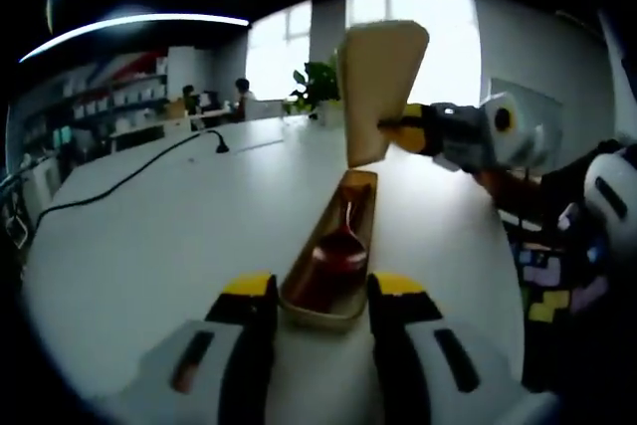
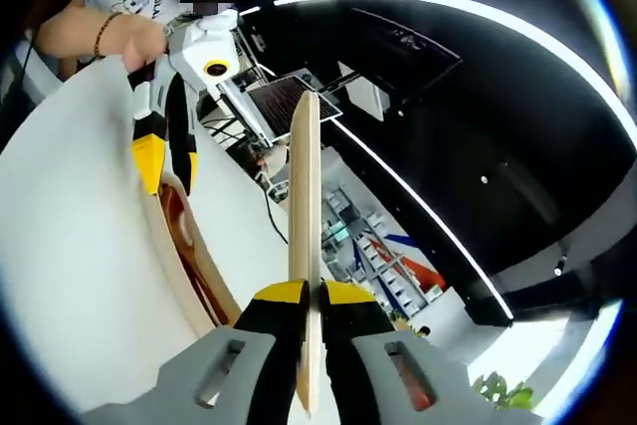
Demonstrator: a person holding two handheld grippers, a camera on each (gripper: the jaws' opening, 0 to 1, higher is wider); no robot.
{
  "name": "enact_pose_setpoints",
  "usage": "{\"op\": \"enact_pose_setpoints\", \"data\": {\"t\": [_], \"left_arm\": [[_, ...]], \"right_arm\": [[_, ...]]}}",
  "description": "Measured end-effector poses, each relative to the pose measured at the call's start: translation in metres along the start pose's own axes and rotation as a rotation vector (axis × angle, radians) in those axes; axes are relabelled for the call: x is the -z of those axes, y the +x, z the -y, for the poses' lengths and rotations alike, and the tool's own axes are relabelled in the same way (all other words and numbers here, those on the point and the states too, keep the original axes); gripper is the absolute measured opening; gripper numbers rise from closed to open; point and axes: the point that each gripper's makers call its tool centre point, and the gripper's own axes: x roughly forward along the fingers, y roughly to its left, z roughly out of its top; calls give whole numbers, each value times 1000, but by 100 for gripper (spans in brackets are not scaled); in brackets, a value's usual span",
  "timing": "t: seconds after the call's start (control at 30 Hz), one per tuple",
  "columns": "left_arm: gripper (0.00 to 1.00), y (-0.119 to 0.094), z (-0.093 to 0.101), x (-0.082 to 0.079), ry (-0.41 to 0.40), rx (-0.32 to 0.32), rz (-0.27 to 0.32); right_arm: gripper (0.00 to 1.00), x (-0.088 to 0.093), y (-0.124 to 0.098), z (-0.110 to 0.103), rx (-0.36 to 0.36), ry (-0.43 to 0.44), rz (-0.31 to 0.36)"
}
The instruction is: Arrange the utensils inside the cutlery case until each visible utensil rests in its matching compartment.
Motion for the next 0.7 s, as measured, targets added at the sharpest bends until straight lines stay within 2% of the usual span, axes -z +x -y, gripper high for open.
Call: {"op": "enact_pose_setpoints", "data": {"t": [0.23,0.4,0.5,0.6,0.7], "left_arm": [[39,0,0,1,31,8,6],[51,0,7,0,1,49,17],[57,2,6,7,30,31,-24],[56,4,3,15,52,15,-59],[55,4,2,18,44,19,-67]], "right_arm": [[3,-3,-1,-22,-55,-192,14],[3,-2,-1,-38,-92,-334,10],[3,-2,0,-45,-100,-409,6],[3,-2,3,-50,-111,-423,0],[3,-4,6,-54,-120,-494,-10]]}}
